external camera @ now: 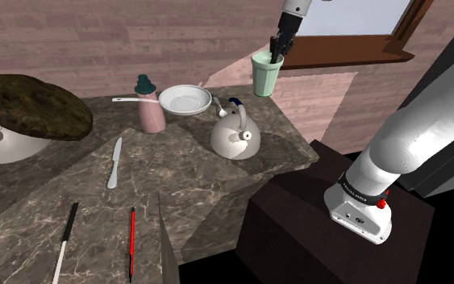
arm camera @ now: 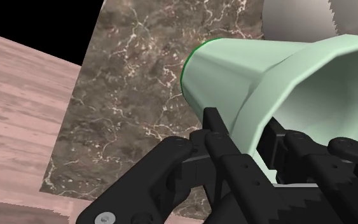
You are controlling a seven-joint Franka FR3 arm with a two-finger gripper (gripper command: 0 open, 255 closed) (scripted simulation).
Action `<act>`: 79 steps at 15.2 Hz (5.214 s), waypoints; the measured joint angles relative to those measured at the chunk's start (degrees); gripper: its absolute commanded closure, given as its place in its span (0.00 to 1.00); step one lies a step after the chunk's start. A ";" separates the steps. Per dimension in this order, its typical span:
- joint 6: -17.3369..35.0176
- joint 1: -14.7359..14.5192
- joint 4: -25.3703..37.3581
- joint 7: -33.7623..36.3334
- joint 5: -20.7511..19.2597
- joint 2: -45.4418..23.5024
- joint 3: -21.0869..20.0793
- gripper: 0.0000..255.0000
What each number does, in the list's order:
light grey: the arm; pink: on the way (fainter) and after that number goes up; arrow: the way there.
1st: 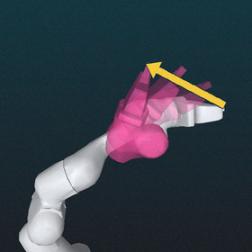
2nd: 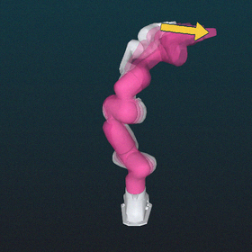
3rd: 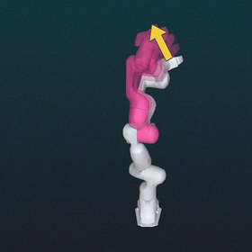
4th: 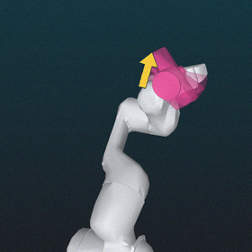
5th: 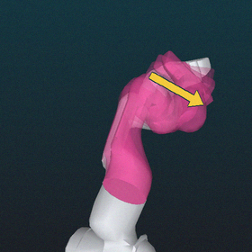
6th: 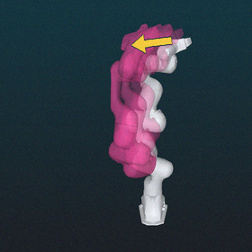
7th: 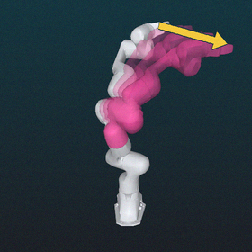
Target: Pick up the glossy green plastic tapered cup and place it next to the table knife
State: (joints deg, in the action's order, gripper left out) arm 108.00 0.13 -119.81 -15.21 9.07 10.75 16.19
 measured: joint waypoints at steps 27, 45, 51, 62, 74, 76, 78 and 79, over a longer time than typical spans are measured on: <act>-10.89 -4.61 11.34 13.36 0.65 1.75 -7.14 1.00; -6.41 -14.80 22.45 36.73 1.39 -9.42 -20.99 1.00; -6.15 -18.95 31.08 44.91 -0.56 -17.01 -24.82 1.00; -6.66 -24.96 44.70 53.87 -4.43 -29.12 -27.74 1.00; 2.91 -24.66 34.06 52.71 -3.94 -28.09 -27.69 1.00; 4.38 -24.66 32.75 52.56 -3.91 -28.26 -27.68 1.00; 5.83 -24.72 31.67 52.48 -3.93 -28.64 -27.68 1.00; 6.58 -24.70 30.94 52.38 -3.90 -28.66 -27.68 1.00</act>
State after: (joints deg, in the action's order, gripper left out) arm 114.58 -24.56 -88.87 37.16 5.16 -17.91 -11.49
